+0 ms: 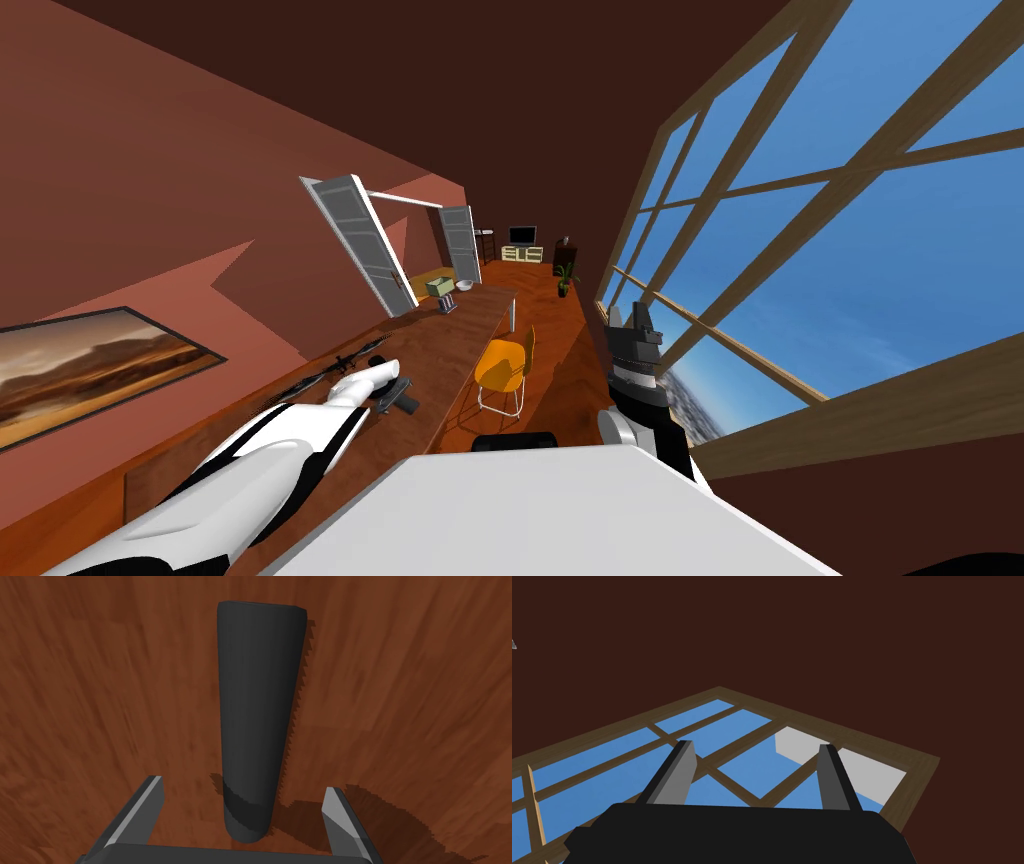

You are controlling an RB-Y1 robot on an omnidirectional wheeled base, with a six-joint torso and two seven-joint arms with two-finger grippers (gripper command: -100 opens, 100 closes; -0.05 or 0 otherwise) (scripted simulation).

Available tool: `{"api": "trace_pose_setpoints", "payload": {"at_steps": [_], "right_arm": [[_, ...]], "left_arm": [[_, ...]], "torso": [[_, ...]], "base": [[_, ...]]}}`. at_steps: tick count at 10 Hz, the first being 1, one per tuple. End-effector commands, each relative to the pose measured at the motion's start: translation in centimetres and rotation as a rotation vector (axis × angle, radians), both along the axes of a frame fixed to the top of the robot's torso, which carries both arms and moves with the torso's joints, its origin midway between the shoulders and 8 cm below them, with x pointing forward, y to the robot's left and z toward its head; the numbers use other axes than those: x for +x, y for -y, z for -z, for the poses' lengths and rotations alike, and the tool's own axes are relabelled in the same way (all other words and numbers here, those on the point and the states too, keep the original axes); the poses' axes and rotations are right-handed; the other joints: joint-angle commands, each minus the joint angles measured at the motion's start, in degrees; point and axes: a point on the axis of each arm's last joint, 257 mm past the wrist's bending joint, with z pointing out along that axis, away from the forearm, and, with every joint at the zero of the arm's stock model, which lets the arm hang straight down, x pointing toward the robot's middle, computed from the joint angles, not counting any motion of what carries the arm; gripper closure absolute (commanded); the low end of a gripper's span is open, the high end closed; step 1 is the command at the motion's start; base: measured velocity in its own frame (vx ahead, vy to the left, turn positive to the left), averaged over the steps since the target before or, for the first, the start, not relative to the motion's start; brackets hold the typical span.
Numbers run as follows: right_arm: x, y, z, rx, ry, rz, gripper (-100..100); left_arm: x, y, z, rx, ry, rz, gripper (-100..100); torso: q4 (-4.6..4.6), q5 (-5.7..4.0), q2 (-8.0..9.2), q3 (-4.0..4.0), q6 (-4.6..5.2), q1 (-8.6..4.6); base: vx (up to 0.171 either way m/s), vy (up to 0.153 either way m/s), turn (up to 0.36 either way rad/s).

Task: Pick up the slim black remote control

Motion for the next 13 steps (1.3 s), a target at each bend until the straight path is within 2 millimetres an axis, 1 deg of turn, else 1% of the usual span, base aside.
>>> {"api": "trace_pose_setpoints", "payload": {"at_steps": [1,2,3,4,5,6,7,8,9,10,11,12,13], "right_arm": [[0.0,0.0,0.0,0.000,0.000,0.000,0],[0.0,0.0,0.0,0.000,0.000,0.000,0],[0.0,0.0,0.0,0.000,0.000,0.000,0],[0.0,0.0,0.0,0.000,0.000,0.000,0],[0.0,0.0,0.0,0.000,0.000,0.000,0],[0.0,0.0,0.0,0.000,0.000,0.000,0],[0.0,0.0,0.0,0.000,0.000,0.000,0],[0.0,0.0,0.0,0.000,0.000,0.000,0],[0.0,0.0,0.0,0.000,0.000,0.000,0],[0.0,0.0,0.0,0.000,0.000,0.000,0],[0.0,0.0,0.0,0.000,0.000,0.000,0],[0.0,0.0,0.0,0.000,0.000,0.000,0],[0.0,0.0,0.0,0.000,0.000,0.000,0]], "left_arm": [[0.0,0.0,0.0,0.000,0.000,0.000,-100],[-0.1,0.0,0.0,0.000,-0.003,0.000,0],[-0.1,0.5,0.5,0.000,-0.003,-0.010,-100],[-0.1,0.5,0.5,0.000,-0.003,-0.010,-100],[-0.2,1.4,1.3,0.000,-0.002,-0.024,-100],[0.6,1.6,1.0,0.001,0.012,-0.014,-100],[-0.2,1.4,1.3,0.000,-0.002,-0.024,-100],[-0.2,1.4,1.3,0.000,-0.002,-0.024,-100],[-0.2,2.3,2.0,-0.001,-0.002,-0.039,-100],[-0.2,2.6,2.2,-0.001,-0.001,-0.043,-100],[-0.2,2.4,2.0,0.000,-0.001,-0.034,-100],[-0.2,2.5,2.0,0.000,-0.001,-0.038,100],[-0.2,2.4,2.0,0.000,-0.001,-0.038,100]], "torso": [[0.00,0.00,0.00,0.00,0.00,0.00],[0.00,0.00,0.00,0.00,-0.04,-0.01],[0.00,-0.01,0.01,0.00,-0.03,-0.04],[0.01,0.01,0.07,0.03,-0.02,0.06],[0.02,0.02,0.06,0.04,-0.03,0.12],[0.03,0.05,0.14,0.08,-0.02,0.22],[0.03,0.05,0.11,0.07,-0.03,0.21],[0.01,0.03,0.06,0.04,-0.05,0.11],[0.01,0.00,0.02,0.01,-0.04,0.00],[0.01,0.02,0.04,0.02,0.00,0.10],[0.02,0.04,0.09,0.05,-0.03,0.20],[0.02,0.02,0.06,0.04,-0.05,0.09],[0.01,0.00,0.02,0.02,-0.04,0.00]], "base": [[0.003,0.013,-0.040],[0.000,0.000,0.000],[-0.018,0.036,-0.070],[-0.017,0.053,-0.040],[-0.039,0.080,-0.105],[-0.032,0.074,-0.050],[-0.006,0.036,0.005],[0.002,0.008,0.015],[-0.014,0.048,-0.103],[-0.027,0.076,-0.095],[-0.012,0.034,-0.016],[-0.002,0.006,0.003],[-0.005,0.004,0.020]]}}
